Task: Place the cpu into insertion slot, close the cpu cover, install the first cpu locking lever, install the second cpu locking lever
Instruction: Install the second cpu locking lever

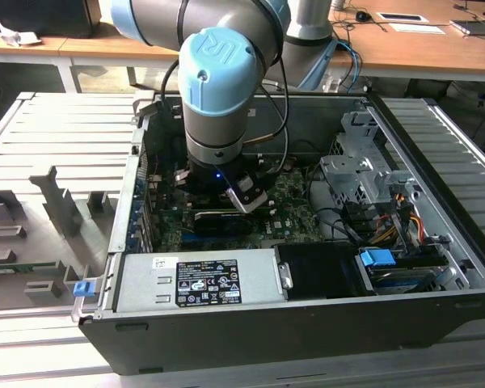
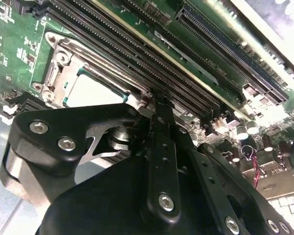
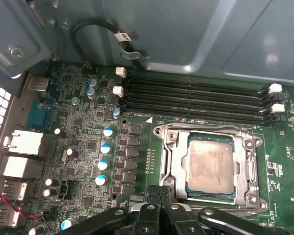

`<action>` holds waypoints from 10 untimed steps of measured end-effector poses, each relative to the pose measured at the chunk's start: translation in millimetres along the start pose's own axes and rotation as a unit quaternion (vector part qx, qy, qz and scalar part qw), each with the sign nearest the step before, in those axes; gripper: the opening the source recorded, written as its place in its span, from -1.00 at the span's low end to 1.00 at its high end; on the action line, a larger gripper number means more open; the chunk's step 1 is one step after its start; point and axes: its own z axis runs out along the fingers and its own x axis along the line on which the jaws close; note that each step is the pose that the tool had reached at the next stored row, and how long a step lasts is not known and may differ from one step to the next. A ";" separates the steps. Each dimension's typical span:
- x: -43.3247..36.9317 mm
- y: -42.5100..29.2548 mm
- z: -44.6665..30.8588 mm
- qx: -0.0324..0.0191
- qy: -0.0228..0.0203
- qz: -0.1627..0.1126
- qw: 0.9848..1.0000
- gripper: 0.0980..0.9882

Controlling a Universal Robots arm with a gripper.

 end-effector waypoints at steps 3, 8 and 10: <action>0.8 1.4 -3.6 -0.001 0.000 0.000 1.000 -0.98; 0.8 5.3 -15.7 -0.001 0.000 0.000 1.000 -0.98; 0.5 7.2 -21.3 -0.001 0.000 0.000 1.000 -0.98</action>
